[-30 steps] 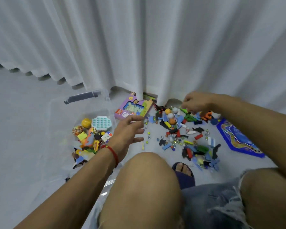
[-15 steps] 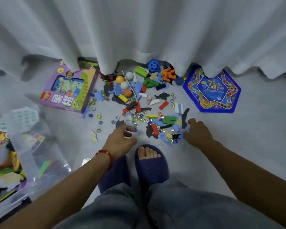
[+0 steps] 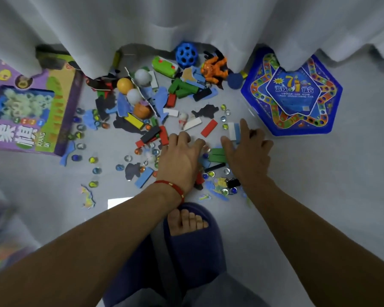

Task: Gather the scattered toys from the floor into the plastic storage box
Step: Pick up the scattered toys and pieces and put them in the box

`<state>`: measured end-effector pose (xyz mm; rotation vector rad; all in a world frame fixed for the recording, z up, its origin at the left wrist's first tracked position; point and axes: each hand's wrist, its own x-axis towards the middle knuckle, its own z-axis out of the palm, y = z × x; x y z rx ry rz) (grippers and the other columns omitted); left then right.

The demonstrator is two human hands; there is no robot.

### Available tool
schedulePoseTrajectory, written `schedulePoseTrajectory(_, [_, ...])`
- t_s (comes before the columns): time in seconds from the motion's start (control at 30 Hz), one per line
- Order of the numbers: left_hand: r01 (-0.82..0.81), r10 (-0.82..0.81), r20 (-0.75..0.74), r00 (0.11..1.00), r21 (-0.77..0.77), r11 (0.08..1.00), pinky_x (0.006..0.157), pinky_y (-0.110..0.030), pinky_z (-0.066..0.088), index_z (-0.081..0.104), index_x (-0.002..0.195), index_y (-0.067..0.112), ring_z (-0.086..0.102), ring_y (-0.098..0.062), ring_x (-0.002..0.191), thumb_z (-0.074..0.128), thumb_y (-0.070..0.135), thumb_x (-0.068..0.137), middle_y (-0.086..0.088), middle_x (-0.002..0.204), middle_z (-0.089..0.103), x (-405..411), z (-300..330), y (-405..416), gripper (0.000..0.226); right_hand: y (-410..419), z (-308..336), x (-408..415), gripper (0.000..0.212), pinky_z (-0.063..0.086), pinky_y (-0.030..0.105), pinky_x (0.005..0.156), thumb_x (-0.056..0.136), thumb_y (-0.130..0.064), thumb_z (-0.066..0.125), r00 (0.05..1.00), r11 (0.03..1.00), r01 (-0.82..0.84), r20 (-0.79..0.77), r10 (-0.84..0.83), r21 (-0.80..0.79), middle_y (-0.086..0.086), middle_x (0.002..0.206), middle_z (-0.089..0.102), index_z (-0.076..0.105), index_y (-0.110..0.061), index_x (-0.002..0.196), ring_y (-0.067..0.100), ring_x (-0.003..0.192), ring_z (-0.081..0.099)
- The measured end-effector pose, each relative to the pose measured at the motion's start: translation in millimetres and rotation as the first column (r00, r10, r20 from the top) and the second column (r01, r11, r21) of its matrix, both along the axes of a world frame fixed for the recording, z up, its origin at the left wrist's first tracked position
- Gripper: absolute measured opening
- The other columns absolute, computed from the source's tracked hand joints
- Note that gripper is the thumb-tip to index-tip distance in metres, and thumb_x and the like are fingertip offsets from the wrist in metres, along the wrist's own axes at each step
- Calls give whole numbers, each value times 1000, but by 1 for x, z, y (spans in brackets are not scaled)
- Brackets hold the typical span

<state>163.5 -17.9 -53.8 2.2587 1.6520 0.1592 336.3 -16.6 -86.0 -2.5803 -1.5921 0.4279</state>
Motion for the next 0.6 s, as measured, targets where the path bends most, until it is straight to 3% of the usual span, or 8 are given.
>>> schedulePoseTrajectory(0.13, [0,-1,22,1000,43,999,72,-47,52,63,117,12,51,-34,96,66,2,79,-15,107,57,-1,-9,7,39,16,-4,0,72,46,52,91,93,-66,43,999,1000,28,31,-28,-6,21,148,30,24,-28,150,38,132,32])
schedulePoseTrajectory(0.33, [60,-56,44,997,-82,995,73,-45,52,65,103,7,53,-36,98,70,-7,66,-14,104,59,-6,-15,17,40,34,-8,2,51,48,49,89,97,-42,54,998,999,-37,55,37,-2,24,142,33,36,-17,137,39,124,41])
schedulePoseTrajectory(0.53, [27,-20,104,994,-74,997,75,-42,52,65,98,7,56,-34,96,64,-7,75,-13,98,63,-6,-21,21,27,44,-13,1,54,45,49,92,95,-33,56,999,997,10,50,-7,-77,23,138,38,34,-5,136,38,123,43])
schedulePoseTrajectory(0.6, [-20,29,164,986,-54,998,72,-42,51,64,101,6,56,-34,91,63,-7,79,-15,96,64,-8,-17,21,25,45,-15,4,45,43,45,89,94,-21,47,994,995,-65,81,71,-77,23,135,39,39,0,133,39,120,43])
